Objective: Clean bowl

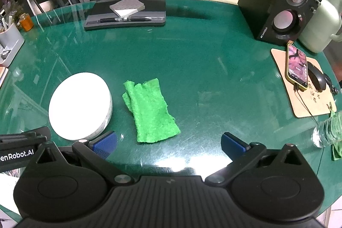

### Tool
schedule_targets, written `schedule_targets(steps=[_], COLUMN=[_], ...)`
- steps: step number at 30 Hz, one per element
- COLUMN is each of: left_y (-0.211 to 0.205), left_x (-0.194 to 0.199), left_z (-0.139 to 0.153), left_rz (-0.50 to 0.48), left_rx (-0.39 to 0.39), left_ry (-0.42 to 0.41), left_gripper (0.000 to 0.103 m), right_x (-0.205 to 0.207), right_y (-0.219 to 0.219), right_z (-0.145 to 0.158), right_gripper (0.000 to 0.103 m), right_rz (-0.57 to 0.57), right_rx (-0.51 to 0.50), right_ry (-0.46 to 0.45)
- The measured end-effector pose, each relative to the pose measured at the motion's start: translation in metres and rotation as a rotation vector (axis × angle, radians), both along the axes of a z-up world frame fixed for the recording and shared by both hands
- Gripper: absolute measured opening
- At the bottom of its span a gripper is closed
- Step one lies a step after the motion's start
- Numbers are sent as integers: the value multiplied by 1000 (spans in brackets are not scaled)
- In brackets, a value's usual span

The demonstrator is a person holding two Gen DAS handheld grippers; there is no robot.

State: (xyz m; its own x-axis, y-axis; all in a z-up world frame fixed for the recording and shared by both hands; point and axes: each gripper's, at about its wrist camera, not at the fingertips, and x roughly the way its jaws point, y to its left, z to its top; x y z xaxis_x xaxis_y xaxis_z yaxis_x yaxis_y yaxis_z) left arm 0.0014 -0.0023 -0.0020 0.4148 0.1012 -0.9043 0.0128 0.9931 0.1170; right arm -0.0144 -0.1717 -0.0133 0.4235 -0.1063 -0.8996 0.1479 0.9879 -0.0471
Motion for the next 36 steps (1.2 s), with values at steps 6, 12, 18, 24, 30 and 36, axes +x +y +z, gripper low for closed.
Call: schedule_targets(steps=[6,12,18,24,30,36], left_y=[4,9,22,33,42,46], left_x=[0,2,4,3,1,-2], left_z=[0,4,8,10,9,10], left_rz=[-2,-12,-22,-68,-116,-160], left_rx=[-16,-37,-64,-93,-134,-146], left_ry=[-3,-21,-40,-62,-67,-102], left_gripper=[103,102,102,103,103,103], right_x=[-3,0,-2,2,3,6], right_y=[3,11,28,37,38,37], right_z=[0,6,16,28,43,58], right_gripper=[103,103,103,103,103,103], right_rz=[2,39,90,97,78,71], right_rx=[-12,-57,-126,-168,-209,-260], right_ry=[2,-7,-31,-35,-52,-115])
